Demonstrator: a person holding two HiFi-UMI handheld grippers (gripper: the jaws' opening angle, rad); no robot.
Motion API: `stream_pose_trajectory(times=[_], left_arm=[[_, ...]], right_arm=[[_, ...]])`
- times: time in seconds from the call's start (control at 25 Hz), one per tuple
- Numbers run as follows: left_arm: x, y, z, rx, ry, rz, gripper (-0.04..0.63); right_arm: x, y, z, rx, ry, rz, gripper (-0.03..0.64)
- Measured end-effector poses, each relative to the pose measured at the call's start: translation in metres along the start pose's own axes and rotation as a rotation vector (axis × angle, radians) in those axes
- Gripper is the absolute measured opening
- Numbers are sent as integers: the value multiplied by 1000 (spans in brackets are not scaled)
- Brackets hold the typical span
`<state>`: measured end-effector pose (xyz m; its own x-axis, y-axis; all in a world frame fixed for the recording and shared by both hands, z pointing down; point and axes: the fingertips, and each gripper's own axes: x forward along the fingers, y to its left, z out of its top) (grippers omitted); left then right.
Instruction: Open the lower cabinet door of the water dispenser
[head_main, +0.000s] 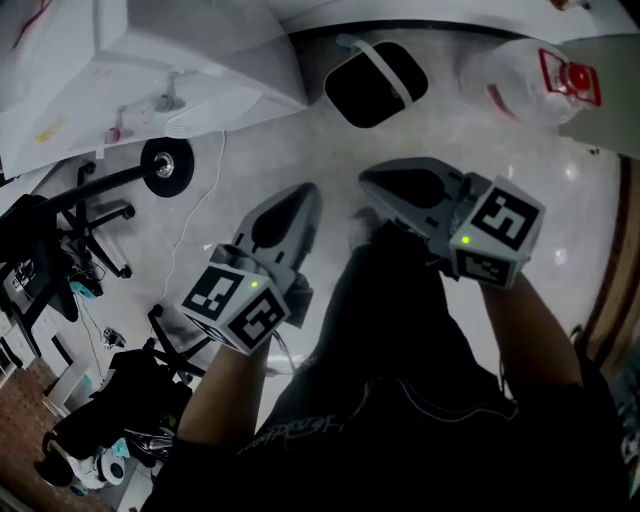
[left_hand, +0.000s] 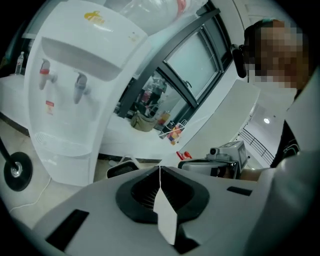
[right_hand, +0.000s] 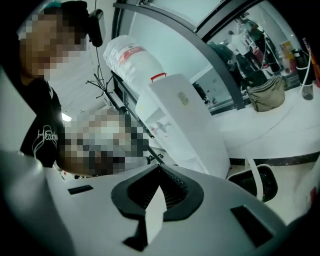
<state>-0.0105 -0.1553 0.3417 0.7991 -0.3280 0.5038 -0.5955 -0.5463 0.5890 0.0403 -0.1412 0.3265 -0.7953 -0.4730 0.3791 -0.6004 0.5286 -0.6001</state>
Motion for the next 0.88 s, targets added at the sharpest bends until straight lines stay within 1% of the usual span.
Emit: stream_pose_trajectory(times=[0.12,0.36,0.48,0.64,0.72,0.8,0.88], left_arm=[[18,22,-12,-6,3,32,2],[62,71,-30,46,0,78,3],[81,94,-37,37,-2,119,5],[101,120,-49,18,-13,201,9],[109,132,-54,8,-23,242,31],[116,143,-57,-3,-32,286,93],[123,157,-61,-5,-32,355,151]], right_arm=[[14,-25,-16,-39,31,-27,12],[36,-70,-39,-55,28,-41,12],[42,-88,-52,-48,42,-28,12],[49,-105,-65,-43,53,-13,12],[52,-111,-71,-30,61,-6,12],[54,-115,-76,-18,69,2,12],[56,-119,-80,-8,77,11,12]])
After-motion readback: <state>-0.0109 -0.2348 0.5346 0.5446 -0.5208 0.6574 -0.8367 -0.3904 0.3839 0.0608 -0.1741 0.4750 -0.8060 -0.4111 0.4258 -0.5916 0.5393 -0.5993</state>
